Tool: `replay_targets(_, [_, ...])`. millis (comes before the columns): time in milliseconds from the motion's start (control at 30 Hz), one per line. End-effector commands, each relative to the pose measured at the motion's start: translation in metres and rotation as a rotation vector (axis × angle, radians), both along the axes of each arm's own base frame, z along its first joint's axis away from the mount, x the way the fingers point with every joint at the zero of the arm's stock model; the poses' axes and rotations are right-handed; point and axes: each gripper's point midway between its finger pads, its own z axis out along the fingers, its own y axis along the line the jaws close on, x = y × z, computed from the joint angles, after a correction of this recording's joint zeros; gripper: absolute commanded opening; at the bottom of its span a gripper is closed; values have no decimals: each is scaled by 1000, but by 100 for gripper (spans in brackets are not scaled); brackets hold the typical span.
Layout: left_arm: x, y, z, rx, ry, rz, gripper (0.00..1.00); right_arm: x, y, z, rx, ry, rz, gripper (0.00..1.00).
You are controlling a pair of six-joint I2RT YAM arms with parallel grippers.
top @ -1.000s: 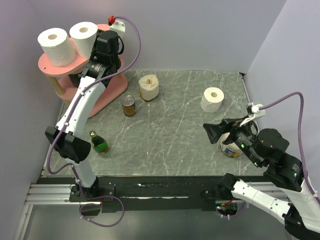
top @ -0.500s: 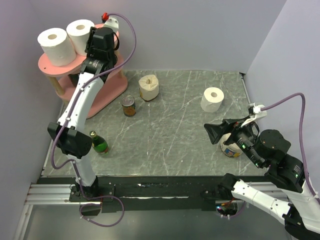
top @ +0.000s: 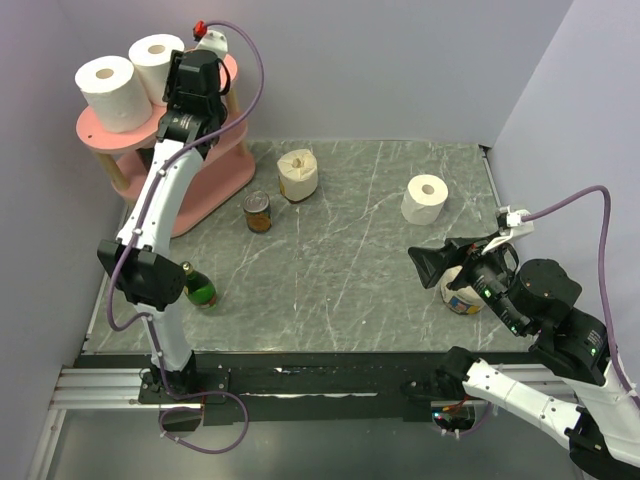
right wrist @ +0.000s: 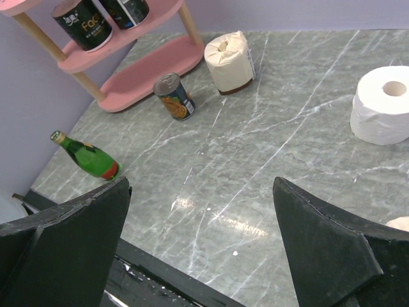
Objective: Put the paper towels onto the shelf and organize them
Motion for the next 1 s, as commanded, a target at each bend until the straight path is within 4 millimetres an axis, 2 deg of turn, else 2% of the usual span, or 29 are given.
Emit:
replay_targets(0, [-6, -19, 26, -103, -80, -111, 53, 4, 2, 14, 40, -29, -16, 100])
replay_targets(100, [-19, -39, 35, -219, -114, -218, 59, 11, 10, 7, 23, -16, -10, 100])
replay_targets(133, [-19, -54, 28, -272, -101, -289, 61, 15, 15, 3, 9, -8, -9, 100])
replay_targets(167, [-32, -59, 40, -305, -124, -333, 68, 18, 16, 0, -4, -5, -16, 100])
replay_targets(200, [-37, -66, 42, -335, -129, -375, 72, 22, 17, -4, -20, 4, -27, 100])
replay_targets(233, [-41, -81, 32, -375, -101, -445, 76, 28, 19, -8, -42, 17, -44, 100])
replay_targets(267, [-56, -84, 46, -395, -126, -487, 83, 34, 17, -10, -57, 17, -76, 99])
replay_targets(333, [-69, -98, 40, -438, -98, -567, 93, 46, 19, -15, -98, 21, -110, 100])
replay_targets(367, [-86, -111, 49, -456, -98, -662, 99, 52, 17, -18, -122, 24, -148, 100])
replay_targets(400, [-94, -118, 49, -470, -86, -706, 97, 57, 14, -19, -138, 29, -176, 100])
replay_targets(433, [-100, -126, 39, -524, -54, -730, 96, 65, 17, -28, -176, 52, -196, 100])
replay_targets(467, [-117, -136, 44, -542, -51, -811, 96, 71, 15, -31, -193, 61, -222, 100])
replay_targets(500, [-124, -138, 42, -551, -50, -824, 96, 77, 12, -35, -206, 69, -250, 100])
replay_targets(533, [-127, -142, 21, -584, -11, -821, 96, 86, 13, -40, -210, 80, -269, 100])
replay_targets(567, [-144, -145, 31, -590, -45, -871, 96, 91, 13, -43, -208, 89, -269, 100])
replay_targets(600, [-150, -145, 24, -596, -37, -878, 96, 101, 6, -48, -189, 112, -284, 100])
replay_targets(633, [-152, -146, -2, -622, 13, -863, 96, 109, 6, -54, -185, 135, -281, 100])
replay_targets(667, [-163, -145, 2, -624, -10, -883, 96, 117, 2, -55, -172, 138, -294, 100])
replay_targets(700, [-171, -153, -7, -630, 15, -936, 96, 125, -7, -56, -160, 149, -308, 100])
replay_targets(733, [-179, -155, -25, -640, 38, -944, 96, 133, -9, -62, -170, 173, -313, 99])
replay_targets(767, [-184, -162, -27, -648, 24, -969, 96, 137, -12, -63, -174, 186, -313, 100])
replay_targets(800, [-188, -167, -34, -658, 34, -986, 96, 144, -19, -55, -157, 186, -331, 100])
replay_targets(833, [-192, -171, -49, -683, 68, -987, 96, 151, -17, -63, -170, 223, -318, 99])
replay_targets(867, [-193, -175, -57, -699, 88, -987, 96, 155, -19, -58, -171, 225, -327, 100])
replay_targets(967, [-198, -191, -82, -719, 170, -1017, 96, 172, -42, -68, -210, 261, -413, 100])
